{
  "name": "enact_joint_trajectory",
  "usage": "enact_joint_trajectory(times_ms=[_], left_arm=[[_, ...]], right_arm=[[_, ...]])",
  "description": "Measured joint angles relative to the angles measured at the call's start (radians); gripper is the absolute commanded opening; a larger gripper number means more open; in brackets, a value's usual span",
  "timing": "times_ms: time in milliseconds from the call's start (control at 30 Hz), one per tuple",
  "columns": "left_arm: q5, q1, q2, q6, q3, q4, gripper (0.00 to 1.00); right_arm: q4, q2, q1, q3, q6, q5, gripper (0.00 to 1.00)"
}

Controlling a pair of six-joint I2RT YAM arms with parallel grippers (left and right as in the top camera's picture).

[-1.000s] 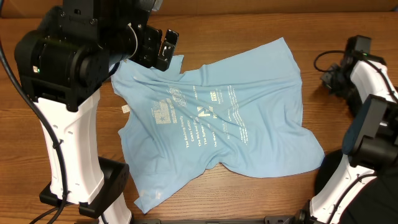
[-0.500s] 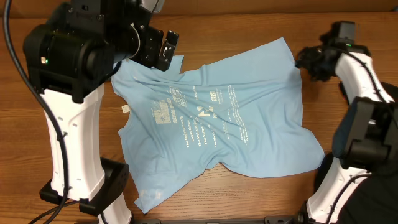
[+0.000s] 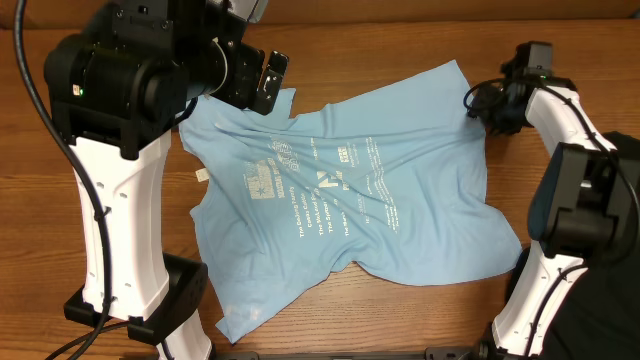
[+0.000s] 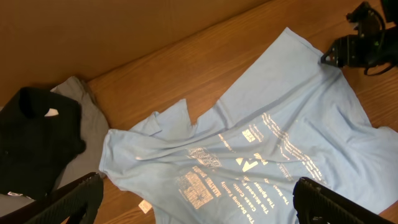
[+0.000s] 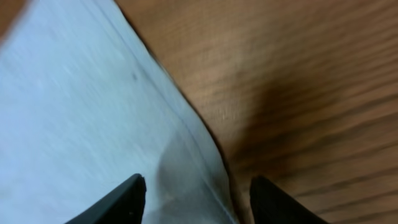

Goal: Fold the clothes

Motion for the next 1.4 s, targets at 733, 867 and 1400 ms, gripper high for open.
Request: enact_joint_trajectory(times_ms=[733, 867, 1400], left_arm=[[0.0, 0.0, 0.004, 0.0, 0.0, 0.0, 1.0], [0.0, 0.0, 0.03, 0.0, -0.001, 0.0, 1.0], [-0.016, 0.0, 0.474, 0.004, -0.021, 0.132, 0.54]], right_arm=[[-0.103, 0.009, -0.222, 0.052, 0.239, 0.169, 0.3], [-0.128, 0.009, -0.267, 0.053, 0.242, 0.142, 0.41], [-0.226, -0.483, -0.211, 0.059, 0.172, -0.113, 0.49]])
